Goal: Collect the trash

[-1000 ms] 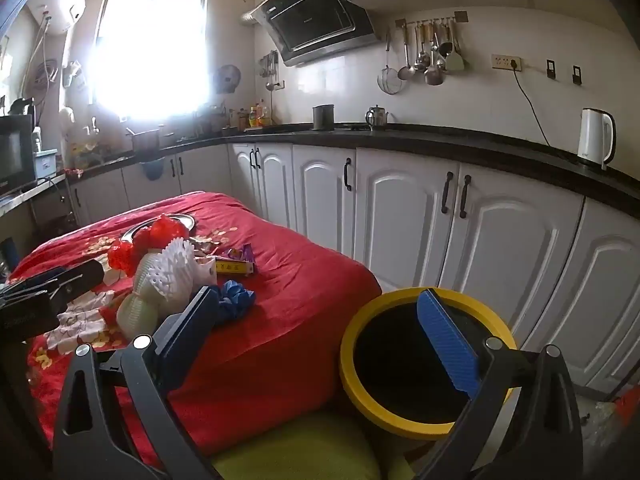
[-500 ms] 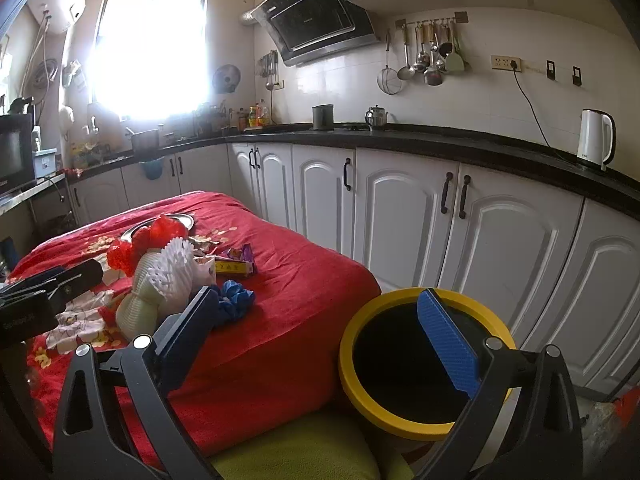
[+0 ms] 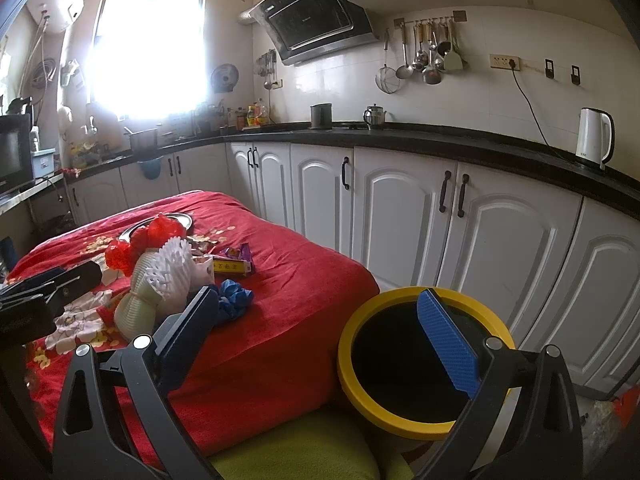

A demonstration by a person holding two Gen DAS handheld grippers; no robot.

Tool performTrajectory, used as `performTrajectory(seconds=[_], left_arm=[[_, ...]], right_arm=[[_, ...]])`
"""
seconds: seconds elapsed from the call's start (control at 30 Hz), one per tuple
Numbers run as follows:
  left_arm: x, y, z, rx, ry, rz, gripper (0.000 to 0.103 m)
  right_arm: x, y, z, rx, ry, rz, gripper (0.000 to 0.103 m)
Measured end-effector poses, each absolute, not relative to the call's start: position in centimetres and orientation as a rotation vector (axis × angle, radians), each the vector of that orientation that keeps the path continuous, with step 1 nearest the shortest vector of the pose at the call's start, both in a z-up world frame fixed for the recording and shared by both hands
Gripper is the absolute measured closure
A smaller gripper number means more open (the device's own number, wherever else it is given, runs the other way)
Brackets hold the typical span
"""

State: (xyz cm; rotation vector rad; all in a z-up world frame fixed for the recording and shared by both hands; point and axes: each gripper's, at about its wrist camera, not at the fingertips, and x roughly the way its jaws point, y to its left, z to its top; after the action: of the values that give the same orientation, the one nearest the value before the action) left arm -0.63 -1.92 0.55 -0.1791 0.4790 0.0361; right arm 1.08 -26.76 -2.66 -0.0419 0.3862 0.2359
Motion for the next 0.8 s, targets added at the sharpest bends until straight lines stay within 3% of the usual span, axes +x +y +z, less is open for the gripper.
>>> performTrajectory(seconds=[0.8], left_arm=[[-0.55,-1.91,0.41,-0.180,0.480,0.035,0.011]], right_arm=[[1.22,-26.76,-2.68,-0.042,0.389,0.236,0.006]])
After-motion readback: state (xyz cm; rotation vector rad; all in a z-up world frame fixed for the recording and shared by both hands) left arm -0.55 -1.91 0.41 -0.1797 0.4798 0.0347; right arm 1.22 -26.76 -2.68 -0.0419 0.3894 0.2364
